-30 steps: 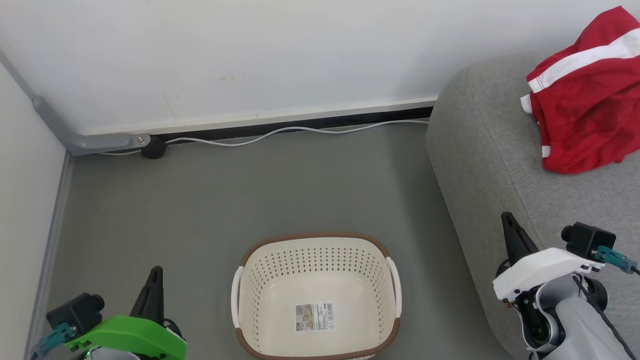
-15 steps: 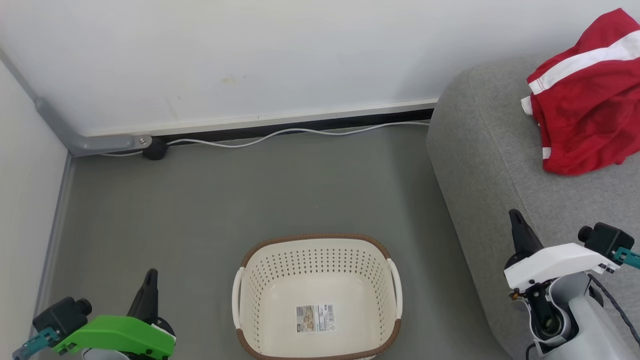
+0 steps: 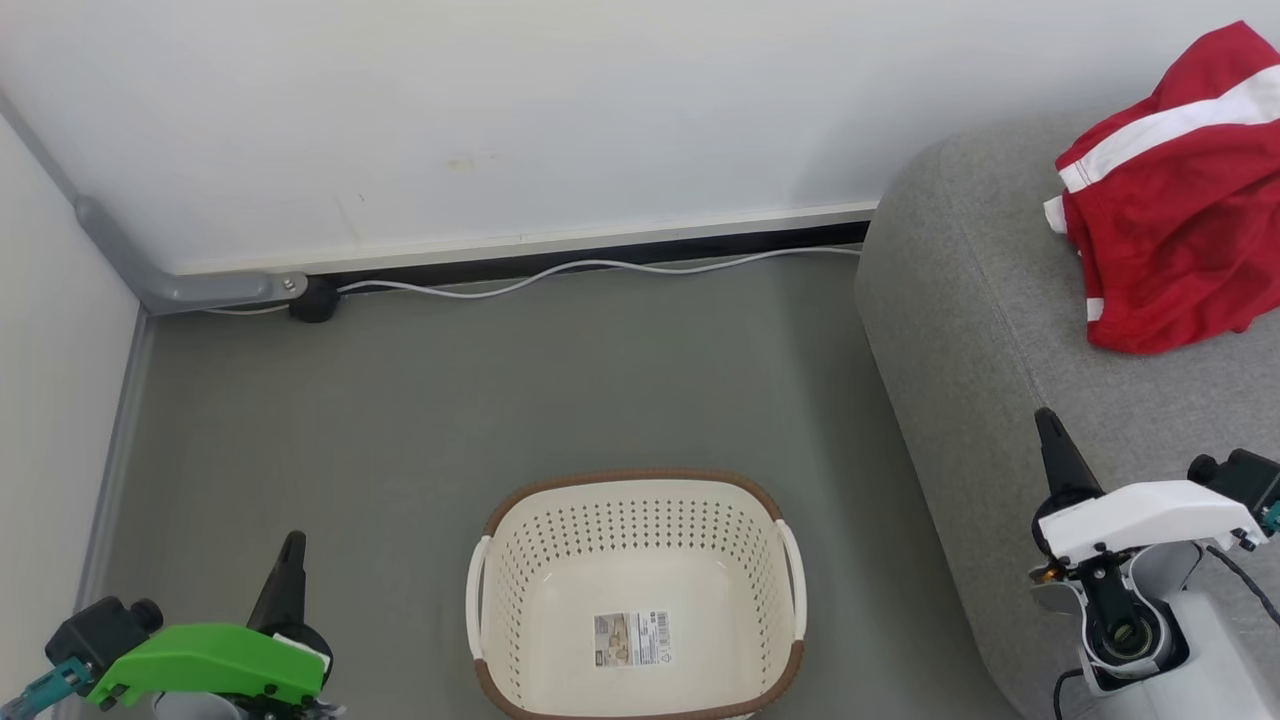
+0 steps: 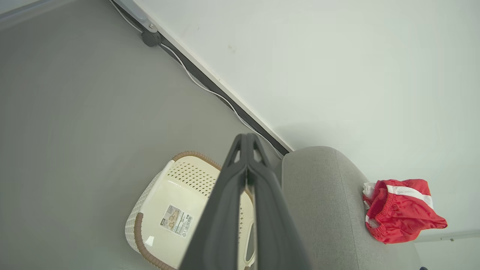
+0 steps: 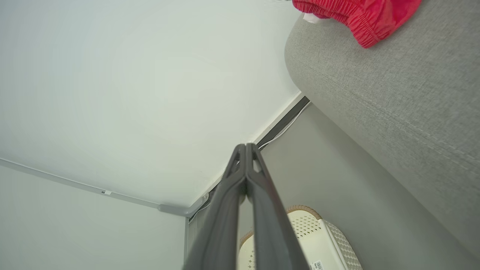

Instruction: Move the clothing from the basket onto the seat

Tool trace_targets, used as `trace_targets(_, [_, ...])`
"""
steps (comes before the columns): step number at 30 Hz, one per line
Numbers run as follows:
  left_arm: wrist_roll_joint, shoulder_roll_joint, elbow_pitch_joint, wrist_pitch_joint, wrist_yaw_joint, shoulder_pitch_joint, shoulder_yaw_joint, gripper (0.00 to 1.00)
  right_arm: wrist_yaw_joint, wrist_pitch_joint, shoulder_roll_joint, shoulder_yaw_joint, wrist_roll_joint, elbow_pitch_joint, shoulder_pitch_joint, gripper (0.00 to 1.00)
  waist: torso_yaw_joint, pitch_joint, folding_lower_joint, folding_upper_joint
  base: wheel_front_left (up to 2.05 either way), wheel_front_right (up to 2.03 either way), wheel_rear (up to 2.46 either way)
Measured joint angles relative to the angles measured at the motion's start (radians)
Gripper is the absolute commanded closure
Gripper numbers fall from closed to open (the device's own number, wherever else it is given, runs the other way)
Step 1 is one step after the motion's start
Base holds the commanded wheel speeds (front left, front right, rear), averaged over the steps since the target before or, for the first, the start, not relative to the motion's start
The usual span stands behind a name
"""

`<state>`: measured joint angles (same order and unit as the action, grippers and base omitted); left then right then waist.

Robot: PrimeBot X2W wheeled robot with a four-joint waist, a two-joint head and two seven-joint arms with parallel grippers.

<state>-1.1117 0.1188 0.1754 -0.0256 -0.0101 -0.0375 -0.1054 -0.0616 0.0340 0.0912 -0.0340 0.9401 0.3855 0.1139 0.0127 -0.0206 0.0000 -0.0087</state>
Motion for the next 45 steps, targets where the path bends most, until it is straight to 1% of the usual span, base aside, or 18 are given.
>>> trace_targets(7, [-0.068,-0.010,0.012,0.016,-0.014,0.012,0.021,1.00,-0.002,-0.019,-0.008,0.025,0.091,-0.014,0.000,1.00,-0.002,0.003,0.0000,0.0000,0.00,0.00,0.00])
trace_targets(10, [-0.100,-0.012,0.017,0.025,-0.018,0.016,0.031,1.00,-0.011,-0.030,-0.011,0.035,0.128,-0.020,0.000,1.00,-0.002,0.004,0.0000,0.0000,0.00,0.00,0.00])
trace_targets(23, [-0.230,-0.029,0.042,0.053,-0.051,0.038,0.071,1.00,-0.022,-0.071,-0.026,0.081,0.296,-0.042,-0.002,1.00,-0.006,0.008,0.0001,0.0000,0.00,0.00,0.00])
trace_targets(27, [-0.262,-0.034,0.048,0.062,-0.053,0.044,0.083,1.00,-0.026,-0.081,-0.028,0.095,0.348,-0.050,-0.003,1.00,-0.007,0.010,0.0000,0.0000,0.00,0.00,0.00])
trace_targets(29, [-0.290,-0.035,0.052,0.066,-0.061,0.047,0.090,1.00,-0.033,-0.088,-0.029,0.102,0.371,-0.053,-0.003,1.00,-0.007,0.010,0.0000,0.0000,0.00,0.00,0.00])
trace_targets(43, [-0.431,-0.052,0.078,0.096,-0.090,0.071,0.134,1.00,-0.044,-0.132,-0.042,0.153,0.551,-0.077,-0.013,1.00,-0.011,0.015,0.0000,0.0000,0.00,0.00,0.00])
trace_targets(45, [-0.443,-0.055,0.081,0.098,-0.094,0.078,0.140,1.00,-0.053,-0.137,-0.044,0.160,0.577,-0.080,-0.014,1.00,-0.011,0.016,0.0001,0.0000,0.00,0.00,0.00])
